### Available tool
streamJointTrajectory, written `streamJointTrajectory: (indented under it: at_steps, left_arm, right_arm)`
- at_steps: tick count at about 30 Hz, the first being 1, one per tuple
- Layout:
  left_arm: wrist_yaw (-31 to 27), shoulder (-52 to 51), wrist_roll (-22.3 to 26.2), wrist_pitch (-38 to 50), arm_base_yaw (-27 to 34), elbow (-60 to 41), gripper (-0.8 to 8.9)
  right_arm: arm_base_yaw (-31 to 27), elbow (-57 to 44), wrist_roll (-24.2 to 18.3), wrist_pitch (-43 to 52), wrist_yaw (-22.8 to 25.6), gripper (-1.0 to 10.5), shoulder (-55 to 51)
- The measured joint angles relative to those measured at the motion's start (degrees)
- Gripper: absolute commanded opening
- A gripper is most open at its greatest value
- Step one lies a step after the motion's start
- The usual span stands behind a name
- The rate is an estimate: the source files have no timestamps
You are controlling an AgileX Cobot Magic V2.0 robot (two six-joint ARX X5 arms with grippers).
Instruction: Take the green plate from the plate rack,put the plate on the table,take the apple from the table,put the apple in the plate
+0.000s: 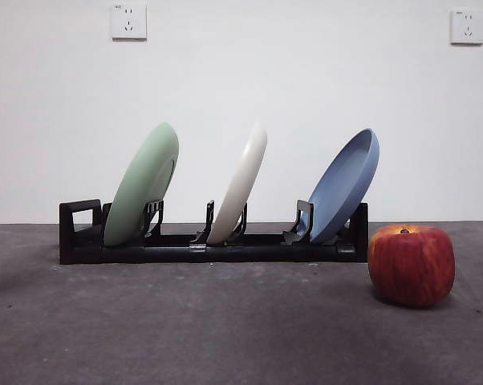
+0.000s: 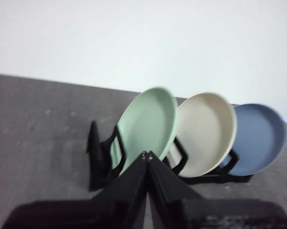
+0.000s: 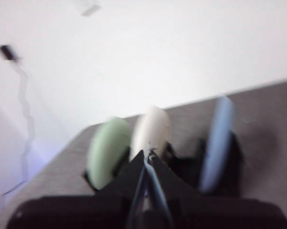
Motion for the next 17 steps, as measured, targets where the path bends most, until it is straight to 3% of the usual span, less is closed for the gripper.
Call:
streamJointTrajectory:
  at_steps: [5,9,14,17]
  left_arm:
    - [6.7,9.4,1.6,-5.6,0.0,11.6,-0.05]
    - [11.5,18.0,3.1,-13.2,0.0,22.2,-0.04]
    - [13.9,28.5,5.9,-25.9,0.0,35.7,-0.04]
    - [13.9,35.0,8.7,-33.2,0.0,42.9,0.03]
  right_arm:
    - [0.0,14.2,-0.3,-2.9,-7.8,0.0,10.8]
    - [0.0,25.8,-0.8,-12.2,-12.0,0.0,19.8]
    - [0.1,37.7,-6.1,-30.7,-12.3,0.0,30.0]
    - [0.9,42.7,-11.1,-41.8,-9.5,0.1,35.1]
